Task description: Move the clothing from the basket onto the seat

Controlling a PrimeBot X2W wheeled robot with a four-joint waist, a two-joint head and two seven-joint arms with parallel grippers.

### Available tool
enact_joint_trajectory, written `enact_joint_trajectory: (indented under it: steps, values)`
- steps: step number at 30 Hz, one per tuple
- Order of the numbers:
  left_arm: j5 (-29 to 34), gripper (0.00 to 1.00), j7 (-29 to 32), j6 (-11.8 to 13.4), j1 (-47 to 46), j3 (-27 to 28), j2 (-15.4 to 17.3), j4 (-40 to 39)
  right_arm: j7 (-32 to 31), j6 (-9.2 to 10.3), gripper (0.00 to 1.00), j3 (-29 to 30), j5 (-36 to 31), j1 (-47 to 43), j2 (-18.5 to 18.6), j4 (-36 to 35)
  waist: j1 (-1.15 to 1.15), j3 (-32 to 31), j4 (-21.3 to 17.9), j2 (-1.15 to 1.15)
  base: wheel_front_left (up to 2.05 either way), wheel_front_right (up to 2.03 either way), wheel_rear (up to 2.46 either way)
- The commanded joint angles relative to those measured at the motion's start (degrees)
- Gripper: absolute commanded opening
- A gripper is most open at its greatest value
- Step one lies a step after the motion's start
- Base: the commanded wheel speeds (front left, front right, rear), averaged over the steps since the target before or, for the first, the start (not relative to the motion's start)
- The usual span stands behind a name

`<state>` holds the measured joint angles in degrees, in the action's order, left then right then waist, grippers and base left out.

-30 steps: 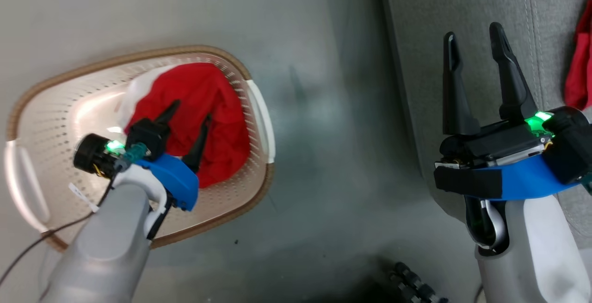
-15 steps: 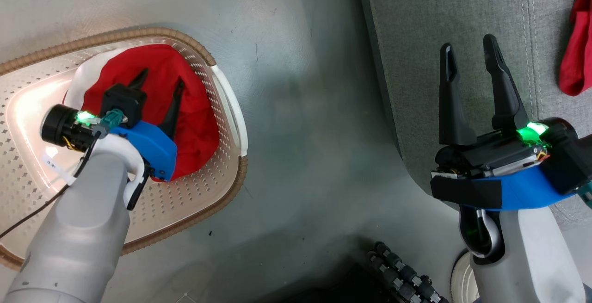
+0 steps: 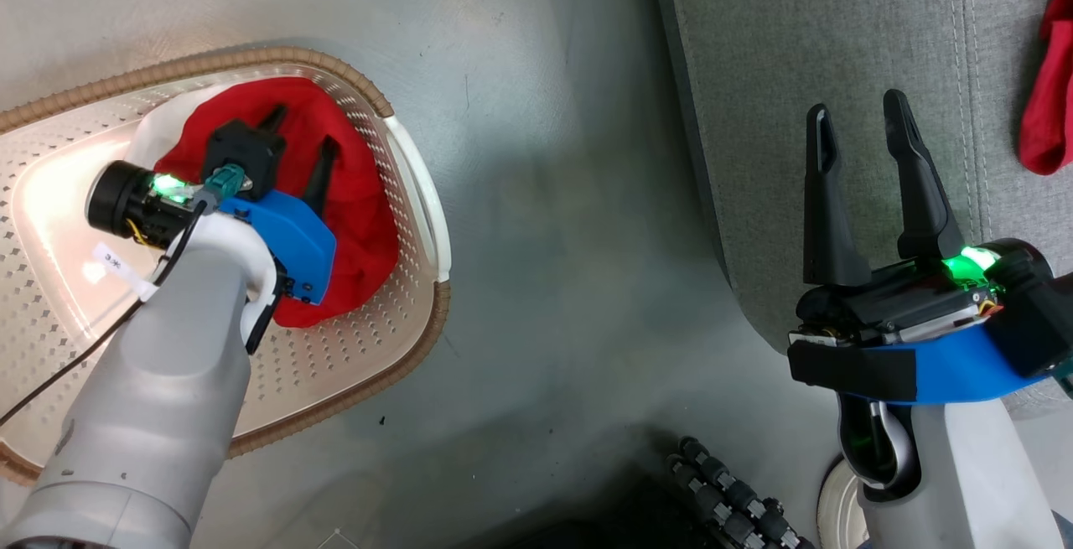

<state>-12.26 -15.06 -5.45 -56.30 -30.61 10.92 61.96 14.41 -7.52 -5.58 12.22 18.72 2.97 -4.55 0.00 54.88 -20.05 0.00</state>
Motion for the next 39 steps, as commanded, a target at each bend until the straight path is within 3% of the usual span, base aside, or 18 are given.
enact_joint_trajectory:
  steps: [1,11,25,33,39]
  values:
    - [0.1,0.00,-0.2,-0.2,-0.8,-0.2,0.1,0.9,0.4,0.06,1.00,0.1,0.4,-0.4,-0.2,-0.3,0.00,0.1,0.0,0.00,0.00,0.00,0.00]
    - [-0.7,0.00,-0.2,-1.1,-2.3,-0.8,-0.2,3.3,0.3,0.06,1.00,0.0,0.3,0.3,-0.2,0.1,0.00,0.0,0.0,0.00,0.00,0.00,0.00]
    - [-2.0,0.00,-0.2,-0.6,-0.6,0.5,0.9,0.8,0.3,0.06,1.00,-2.1,-0.3,4.0,-0.2,1.9,0.00,-2.2,0.2,0.00,0.00,0.00,0.00]
    - [-2.6,0.00,-0.2,-1.1,4.7,0.7,-2.1,-3.9,-1.1,0.06,1.00,-1.2,-3.0,4.2,-0.1,5.8,0.00,-11.8,4.9,0.00,0.00,0.00,0.00]
    - [-2.7,0.00,-0.2,-1.6,10.7,0.2,-4.3,-7.8,-3.0,0.06,1.00,-0.9,-5.3,2.5,-0.1,9.3,0.00,-23.0,9.0,0.00,0.00,0.00,0.00]
